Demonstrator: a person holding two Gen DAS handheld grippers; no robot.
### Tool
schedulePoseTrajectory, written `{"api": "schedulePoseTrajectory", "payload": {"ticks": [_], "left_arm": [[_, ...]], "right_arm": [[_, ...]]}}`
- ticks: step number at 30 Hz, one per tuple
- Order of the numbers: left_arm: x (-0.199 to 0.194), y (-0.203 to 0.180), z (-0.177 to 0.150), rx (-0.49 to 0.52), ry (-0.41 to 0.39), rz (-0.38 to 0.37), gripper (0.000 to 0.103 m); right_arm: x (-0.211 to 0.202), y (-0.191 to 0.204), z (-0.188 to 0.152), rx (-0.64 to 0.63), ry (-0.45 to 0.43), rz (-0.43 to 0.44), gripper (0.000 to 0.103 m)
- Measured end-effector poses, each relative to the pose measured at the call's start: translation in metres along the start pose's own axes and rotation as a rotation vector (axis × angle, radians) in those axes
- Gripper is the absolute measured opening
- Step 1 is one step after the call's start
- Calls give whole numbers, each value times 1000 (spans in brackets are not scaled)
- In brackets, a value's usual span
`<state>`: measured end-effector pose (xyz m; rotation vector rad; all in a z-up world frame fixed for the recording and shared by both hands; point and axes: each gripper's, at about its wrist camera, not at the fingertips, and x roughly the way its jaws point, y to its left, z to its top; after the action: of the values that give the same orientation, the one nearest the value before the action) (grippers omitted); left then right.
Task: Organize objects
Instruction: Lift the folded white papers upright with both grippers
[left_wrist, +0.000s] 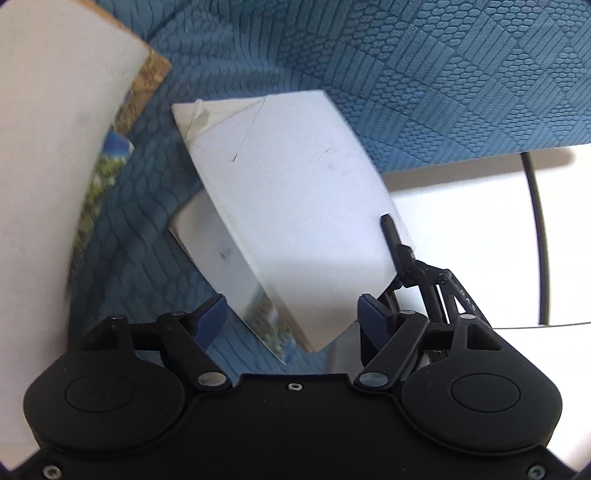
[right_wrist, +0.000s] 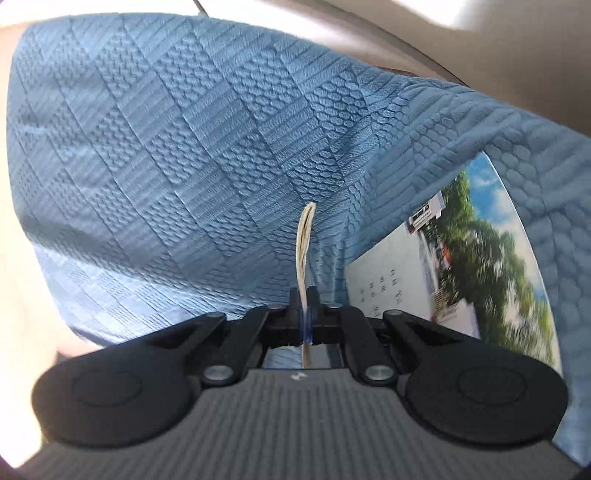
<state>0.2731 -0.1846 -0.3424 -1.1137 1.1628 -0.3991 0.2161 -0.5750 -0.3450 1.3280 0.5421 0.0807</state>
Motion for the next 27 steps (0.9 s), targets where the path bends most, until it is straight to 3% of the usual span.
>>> {"api": "schedulePoseTrajectory", "payload": {"ticks": [6, 17, 22, 27], "left_arm": [[5, 5, -10, -90, 38, -123, 76], [20, 7, -32, -162, 111, -188, 72], [13, 4, -37, -163, 103, -208, 50], [-7, -5, -38, -131, 74, -198, 38]], "right_arm": [[-18, 19, -11, 41, -54, 62, 5], [-47, 12, -39, 156, -92, 34, 5], [-60, 14, -44, 157, -120, -2, 5], [-70, 28, -48, 95, -133, -51, 5]]}}
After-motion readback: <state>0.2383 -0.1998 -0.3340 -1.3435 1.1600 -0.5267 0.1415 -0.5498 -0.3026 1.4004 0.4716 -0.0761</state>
